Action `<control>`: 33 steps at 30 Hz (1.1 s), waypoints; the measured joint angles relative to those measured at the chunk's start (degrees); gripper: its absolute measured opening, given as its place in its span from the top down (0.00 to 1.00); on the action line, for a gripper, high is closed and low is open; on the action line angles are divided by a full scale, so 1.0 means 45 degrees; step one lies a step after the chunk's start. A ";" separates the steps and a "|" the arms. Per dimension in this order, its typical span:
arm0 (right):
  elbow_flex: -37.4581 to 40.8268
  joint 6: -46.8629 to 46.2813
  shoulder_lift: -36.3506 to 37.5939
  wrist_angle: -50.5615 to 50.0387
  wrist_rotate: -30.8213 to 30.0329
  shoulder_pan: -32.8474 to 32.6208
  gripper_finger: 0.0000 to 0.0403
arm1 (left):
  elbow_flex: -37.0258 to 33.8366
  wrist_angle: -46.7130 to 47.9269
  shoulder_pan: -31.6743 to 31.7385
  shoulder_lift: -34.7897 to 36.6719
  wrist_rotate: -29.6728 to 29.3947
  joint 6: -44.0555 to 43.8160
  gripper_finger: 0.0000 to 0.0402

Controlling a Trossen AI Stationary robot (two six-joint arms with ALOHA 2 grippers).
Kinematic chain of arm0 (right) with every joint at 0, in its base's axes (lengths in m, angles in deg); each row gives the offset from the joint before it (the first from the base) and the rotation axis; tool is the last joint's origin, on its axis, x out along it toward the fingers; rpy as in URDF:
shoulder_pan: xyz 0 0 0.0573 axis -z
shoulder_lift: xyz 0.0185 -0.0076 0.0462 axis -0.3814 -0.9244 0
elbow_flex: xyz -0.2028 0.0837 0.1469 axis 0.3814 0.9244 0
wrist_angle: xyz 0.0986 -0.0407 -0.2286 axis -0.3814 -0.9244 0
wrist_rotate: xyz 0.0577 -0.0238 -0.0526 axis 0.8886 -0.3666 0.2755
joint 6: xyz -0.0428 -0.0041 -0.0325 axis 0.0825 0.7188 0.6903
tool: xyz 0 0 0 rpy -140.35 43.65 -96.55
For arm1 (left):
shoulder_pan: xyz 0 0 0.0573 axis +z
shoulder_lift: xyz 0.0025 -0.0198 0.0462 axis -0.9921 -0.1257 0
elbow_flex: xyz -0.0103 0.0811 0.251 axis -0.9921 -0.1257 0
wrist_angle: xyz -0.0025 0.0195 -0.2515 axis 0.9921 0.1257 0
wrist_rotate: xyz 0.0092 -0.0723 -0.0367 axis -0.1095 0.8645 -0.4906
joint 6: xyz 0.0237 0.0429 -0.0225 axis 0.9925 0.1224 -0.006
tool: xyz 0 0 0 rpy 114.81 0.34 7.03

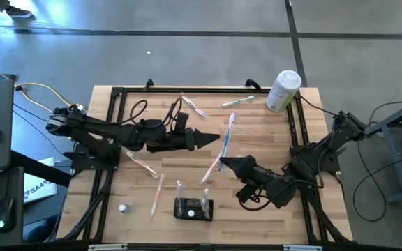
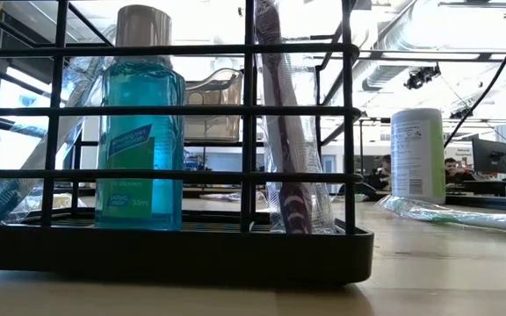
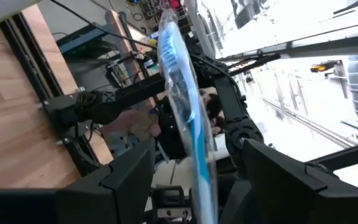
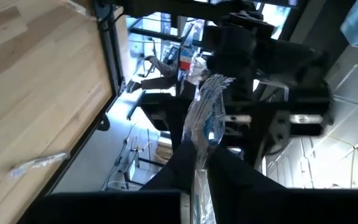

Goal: Pick & Place toothbrushing station
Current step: Put the blue toothbrush into the black wire organizer

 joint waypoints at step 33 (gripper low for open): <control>0.0005 0.0218 -0.0432 0.0483 0.1087 0.0619 0.96 | -0.0015 -0.0449 0.0886 -0.0746 0.1165 -0.0218 0.40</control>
